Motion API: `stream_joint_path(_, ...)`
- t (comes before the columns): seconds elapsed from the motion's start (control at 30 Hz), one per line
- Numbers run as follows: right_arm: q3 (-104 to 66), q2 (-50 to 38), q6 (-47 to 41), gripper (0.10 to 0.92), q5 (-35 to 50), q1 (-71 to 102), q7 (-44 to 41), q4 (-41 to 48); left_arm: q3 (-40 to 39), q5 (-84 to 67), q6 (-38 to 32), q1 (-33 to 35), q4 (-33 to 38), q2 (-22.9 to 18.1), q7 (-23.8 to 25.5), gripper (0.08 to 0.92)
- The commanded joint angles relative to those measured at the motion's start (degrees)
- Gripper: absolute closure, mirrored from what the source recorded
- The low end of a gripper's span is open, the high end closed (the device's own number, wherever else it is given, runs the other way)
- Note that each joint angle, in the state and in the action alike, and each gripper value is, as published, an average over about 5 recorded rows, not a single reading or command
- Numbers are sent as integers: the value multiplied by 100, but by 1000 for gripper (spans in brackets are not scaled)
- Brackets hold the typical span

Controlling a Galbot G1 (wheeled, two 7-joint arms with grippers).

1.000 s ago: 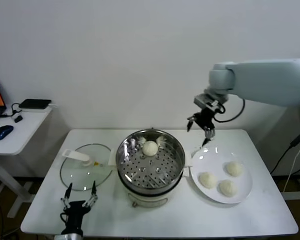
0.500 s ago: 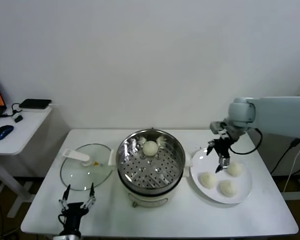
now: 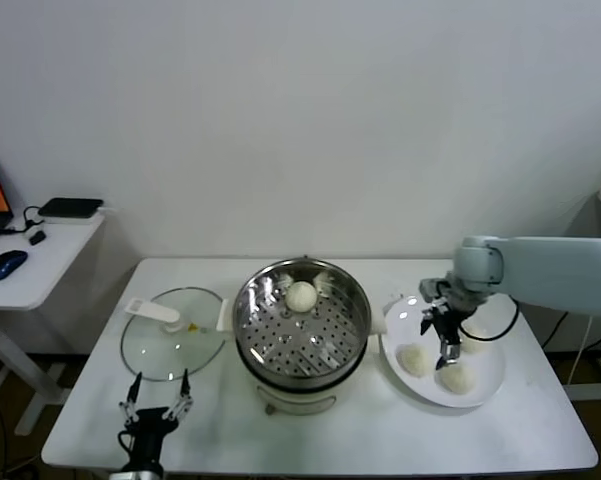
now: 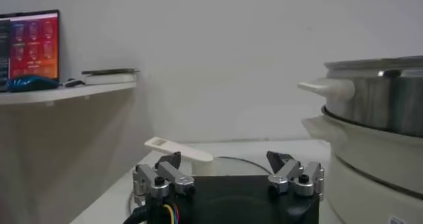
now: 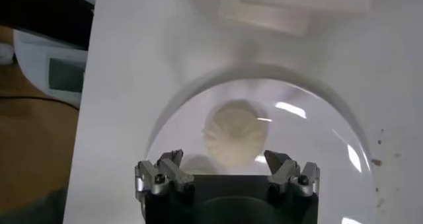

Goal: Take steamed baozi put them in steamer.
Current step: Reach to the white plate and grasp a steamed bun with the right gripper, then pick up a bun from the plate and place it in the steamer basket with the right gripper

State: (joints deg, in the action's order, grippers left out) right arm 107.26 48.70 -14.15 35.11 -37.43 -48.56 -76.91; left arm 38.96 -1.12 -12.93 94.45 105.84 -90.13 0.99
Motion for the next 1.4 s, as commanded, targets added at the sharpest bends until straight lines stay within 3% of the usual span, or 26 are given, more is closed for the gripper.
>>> stream_joint_path(0.03,-461,-34,-126,203,-325,707,271,273,-4,28,-2,-10,-39,-7,1,177)
stream_joint_path(0.57,-703,144,-95,211,-417,943,299,467,42,23,-5,-31,-40,-26,3,177)
stream_joint_path(0.97,-652,139,-56,422,-421,753,186,415,66,8,2,-44,-36,-24,2,177)
stream_joint_path(1.07,-444,110,-7,464,-311,305,50,220,65,7,9,-48,-30,-17,1,177)
stream_joint_path(1.4,835,351,412,482,835,-2462,-973,-434,29,41,-7,-64,-62,7,-7,177)
